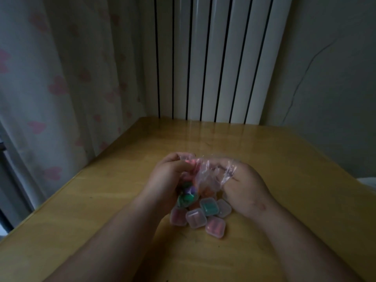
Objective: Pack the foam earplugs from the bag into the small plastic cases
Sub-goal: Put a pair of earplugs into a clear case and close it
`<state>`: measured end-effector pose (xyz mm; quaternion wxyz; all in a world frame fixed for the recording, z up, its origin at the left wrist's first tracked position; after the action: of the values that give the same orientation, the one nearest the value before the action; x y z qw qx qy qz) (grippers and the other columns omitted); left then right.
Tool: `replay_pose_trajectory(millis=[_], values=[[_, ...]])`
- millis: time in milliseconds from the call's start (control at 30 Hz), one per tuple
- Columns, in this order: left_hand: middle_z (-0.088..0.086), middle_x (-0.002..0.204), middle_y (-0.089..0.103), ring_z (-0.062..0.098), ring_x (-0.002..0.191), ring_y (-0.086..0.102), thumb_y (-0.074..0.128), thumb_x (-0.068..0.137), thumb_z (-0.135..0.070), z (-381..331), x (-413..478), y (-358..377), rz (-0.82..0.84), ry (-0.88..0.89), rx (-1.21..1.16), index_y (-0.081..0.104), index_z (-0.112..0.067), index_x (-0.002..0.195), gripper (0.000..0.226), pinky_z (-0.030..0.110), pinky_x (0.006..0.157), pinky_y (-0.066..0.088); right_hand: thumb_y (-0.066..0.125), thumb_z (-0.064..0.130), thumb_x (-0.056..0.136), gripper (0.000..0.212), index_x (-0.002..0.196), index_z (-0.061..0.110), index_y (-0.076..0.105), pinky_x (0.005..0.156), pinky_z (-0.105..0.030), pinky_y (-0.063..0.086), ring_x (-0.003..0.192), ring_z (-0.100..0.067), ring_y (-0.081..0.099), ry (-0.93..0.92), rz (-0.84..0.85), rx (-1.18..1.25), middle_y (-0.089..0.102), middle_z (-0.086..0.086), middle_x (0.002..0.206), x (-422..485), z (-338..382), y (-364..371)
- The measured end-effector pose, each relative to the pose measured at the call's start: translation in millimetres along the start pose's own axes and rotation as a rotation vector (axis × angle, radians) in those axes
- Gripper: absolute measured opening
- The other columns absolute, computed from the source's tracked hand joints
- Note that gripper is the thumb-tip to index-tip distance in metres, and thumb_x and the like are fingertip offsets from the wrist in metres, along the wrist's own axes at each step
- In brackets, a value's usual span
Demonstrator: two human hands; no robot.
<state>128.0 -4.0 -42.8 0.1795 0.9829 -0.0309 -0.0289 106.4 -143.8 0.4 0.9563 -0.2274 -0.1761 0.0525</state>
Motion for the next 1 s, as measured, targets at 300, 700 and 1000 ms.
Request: replay_pose_trajectory(millis=[300,700,1000], values=[[0.016,0.096,0.071,0.024,0.076,0.07,0.053,0.086,0.01,2.7,-1.1,3.9,0.045,-0.002,0.072,0.067,-0.008,0.102,0.027,0.032,0.06,0.055,0.069,0.022,0.087,0.021,0.097,0.041,0.068,0.078,-0.023,0.057,0.091,0.002,0.064,0.008,-0.069,-0.129,0.07,0.017,0.097,0.2,5.7,-3.5],[0.009,0.091,0.073,0.022,0.078,0.072,0.072,0.07,-0.009,-2.6,-1.0,5.8,0.068,0.043,0.099,0.068,-0.012,0.098,0.029,0.035,0.065,0.055,0.077,0.02,0.078,0.02,0.088,0.034,0.067,0.07,-0.035,0.059,0.081,-0.008,0.067,0.048,-0.155,-0.071,0.07,0.009,0.085,1.9,-1.4,-10.3],[0.006,0.079,0.071,0.019,0.069,0.067,0.06,0.088,0.004,-2.1,-0.5,5.4,0.066,0.056,0.103,0.063,-0.013,0.086,0.017,0.033,0.06,0.054,0.077,0.019,0.079,0.023,0.081,0.036,0.061,0.068,-0.028,0.059,0.079,-0.002,0.066,0.03,-0.127,-0.068,0.07,0.012,0.085,2.0,-0.1,-3.4]])
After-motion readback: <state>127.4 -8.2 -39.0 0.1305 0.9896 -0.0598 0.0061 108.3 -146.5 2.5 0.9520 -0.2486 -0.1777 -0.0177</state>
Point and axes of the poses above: each hand's wrist, its own x-axis towards the middle knuckle, its own y-axis out of the palm, z = x × y, the point moved 10 cm from there along x, towards the middle knuckle
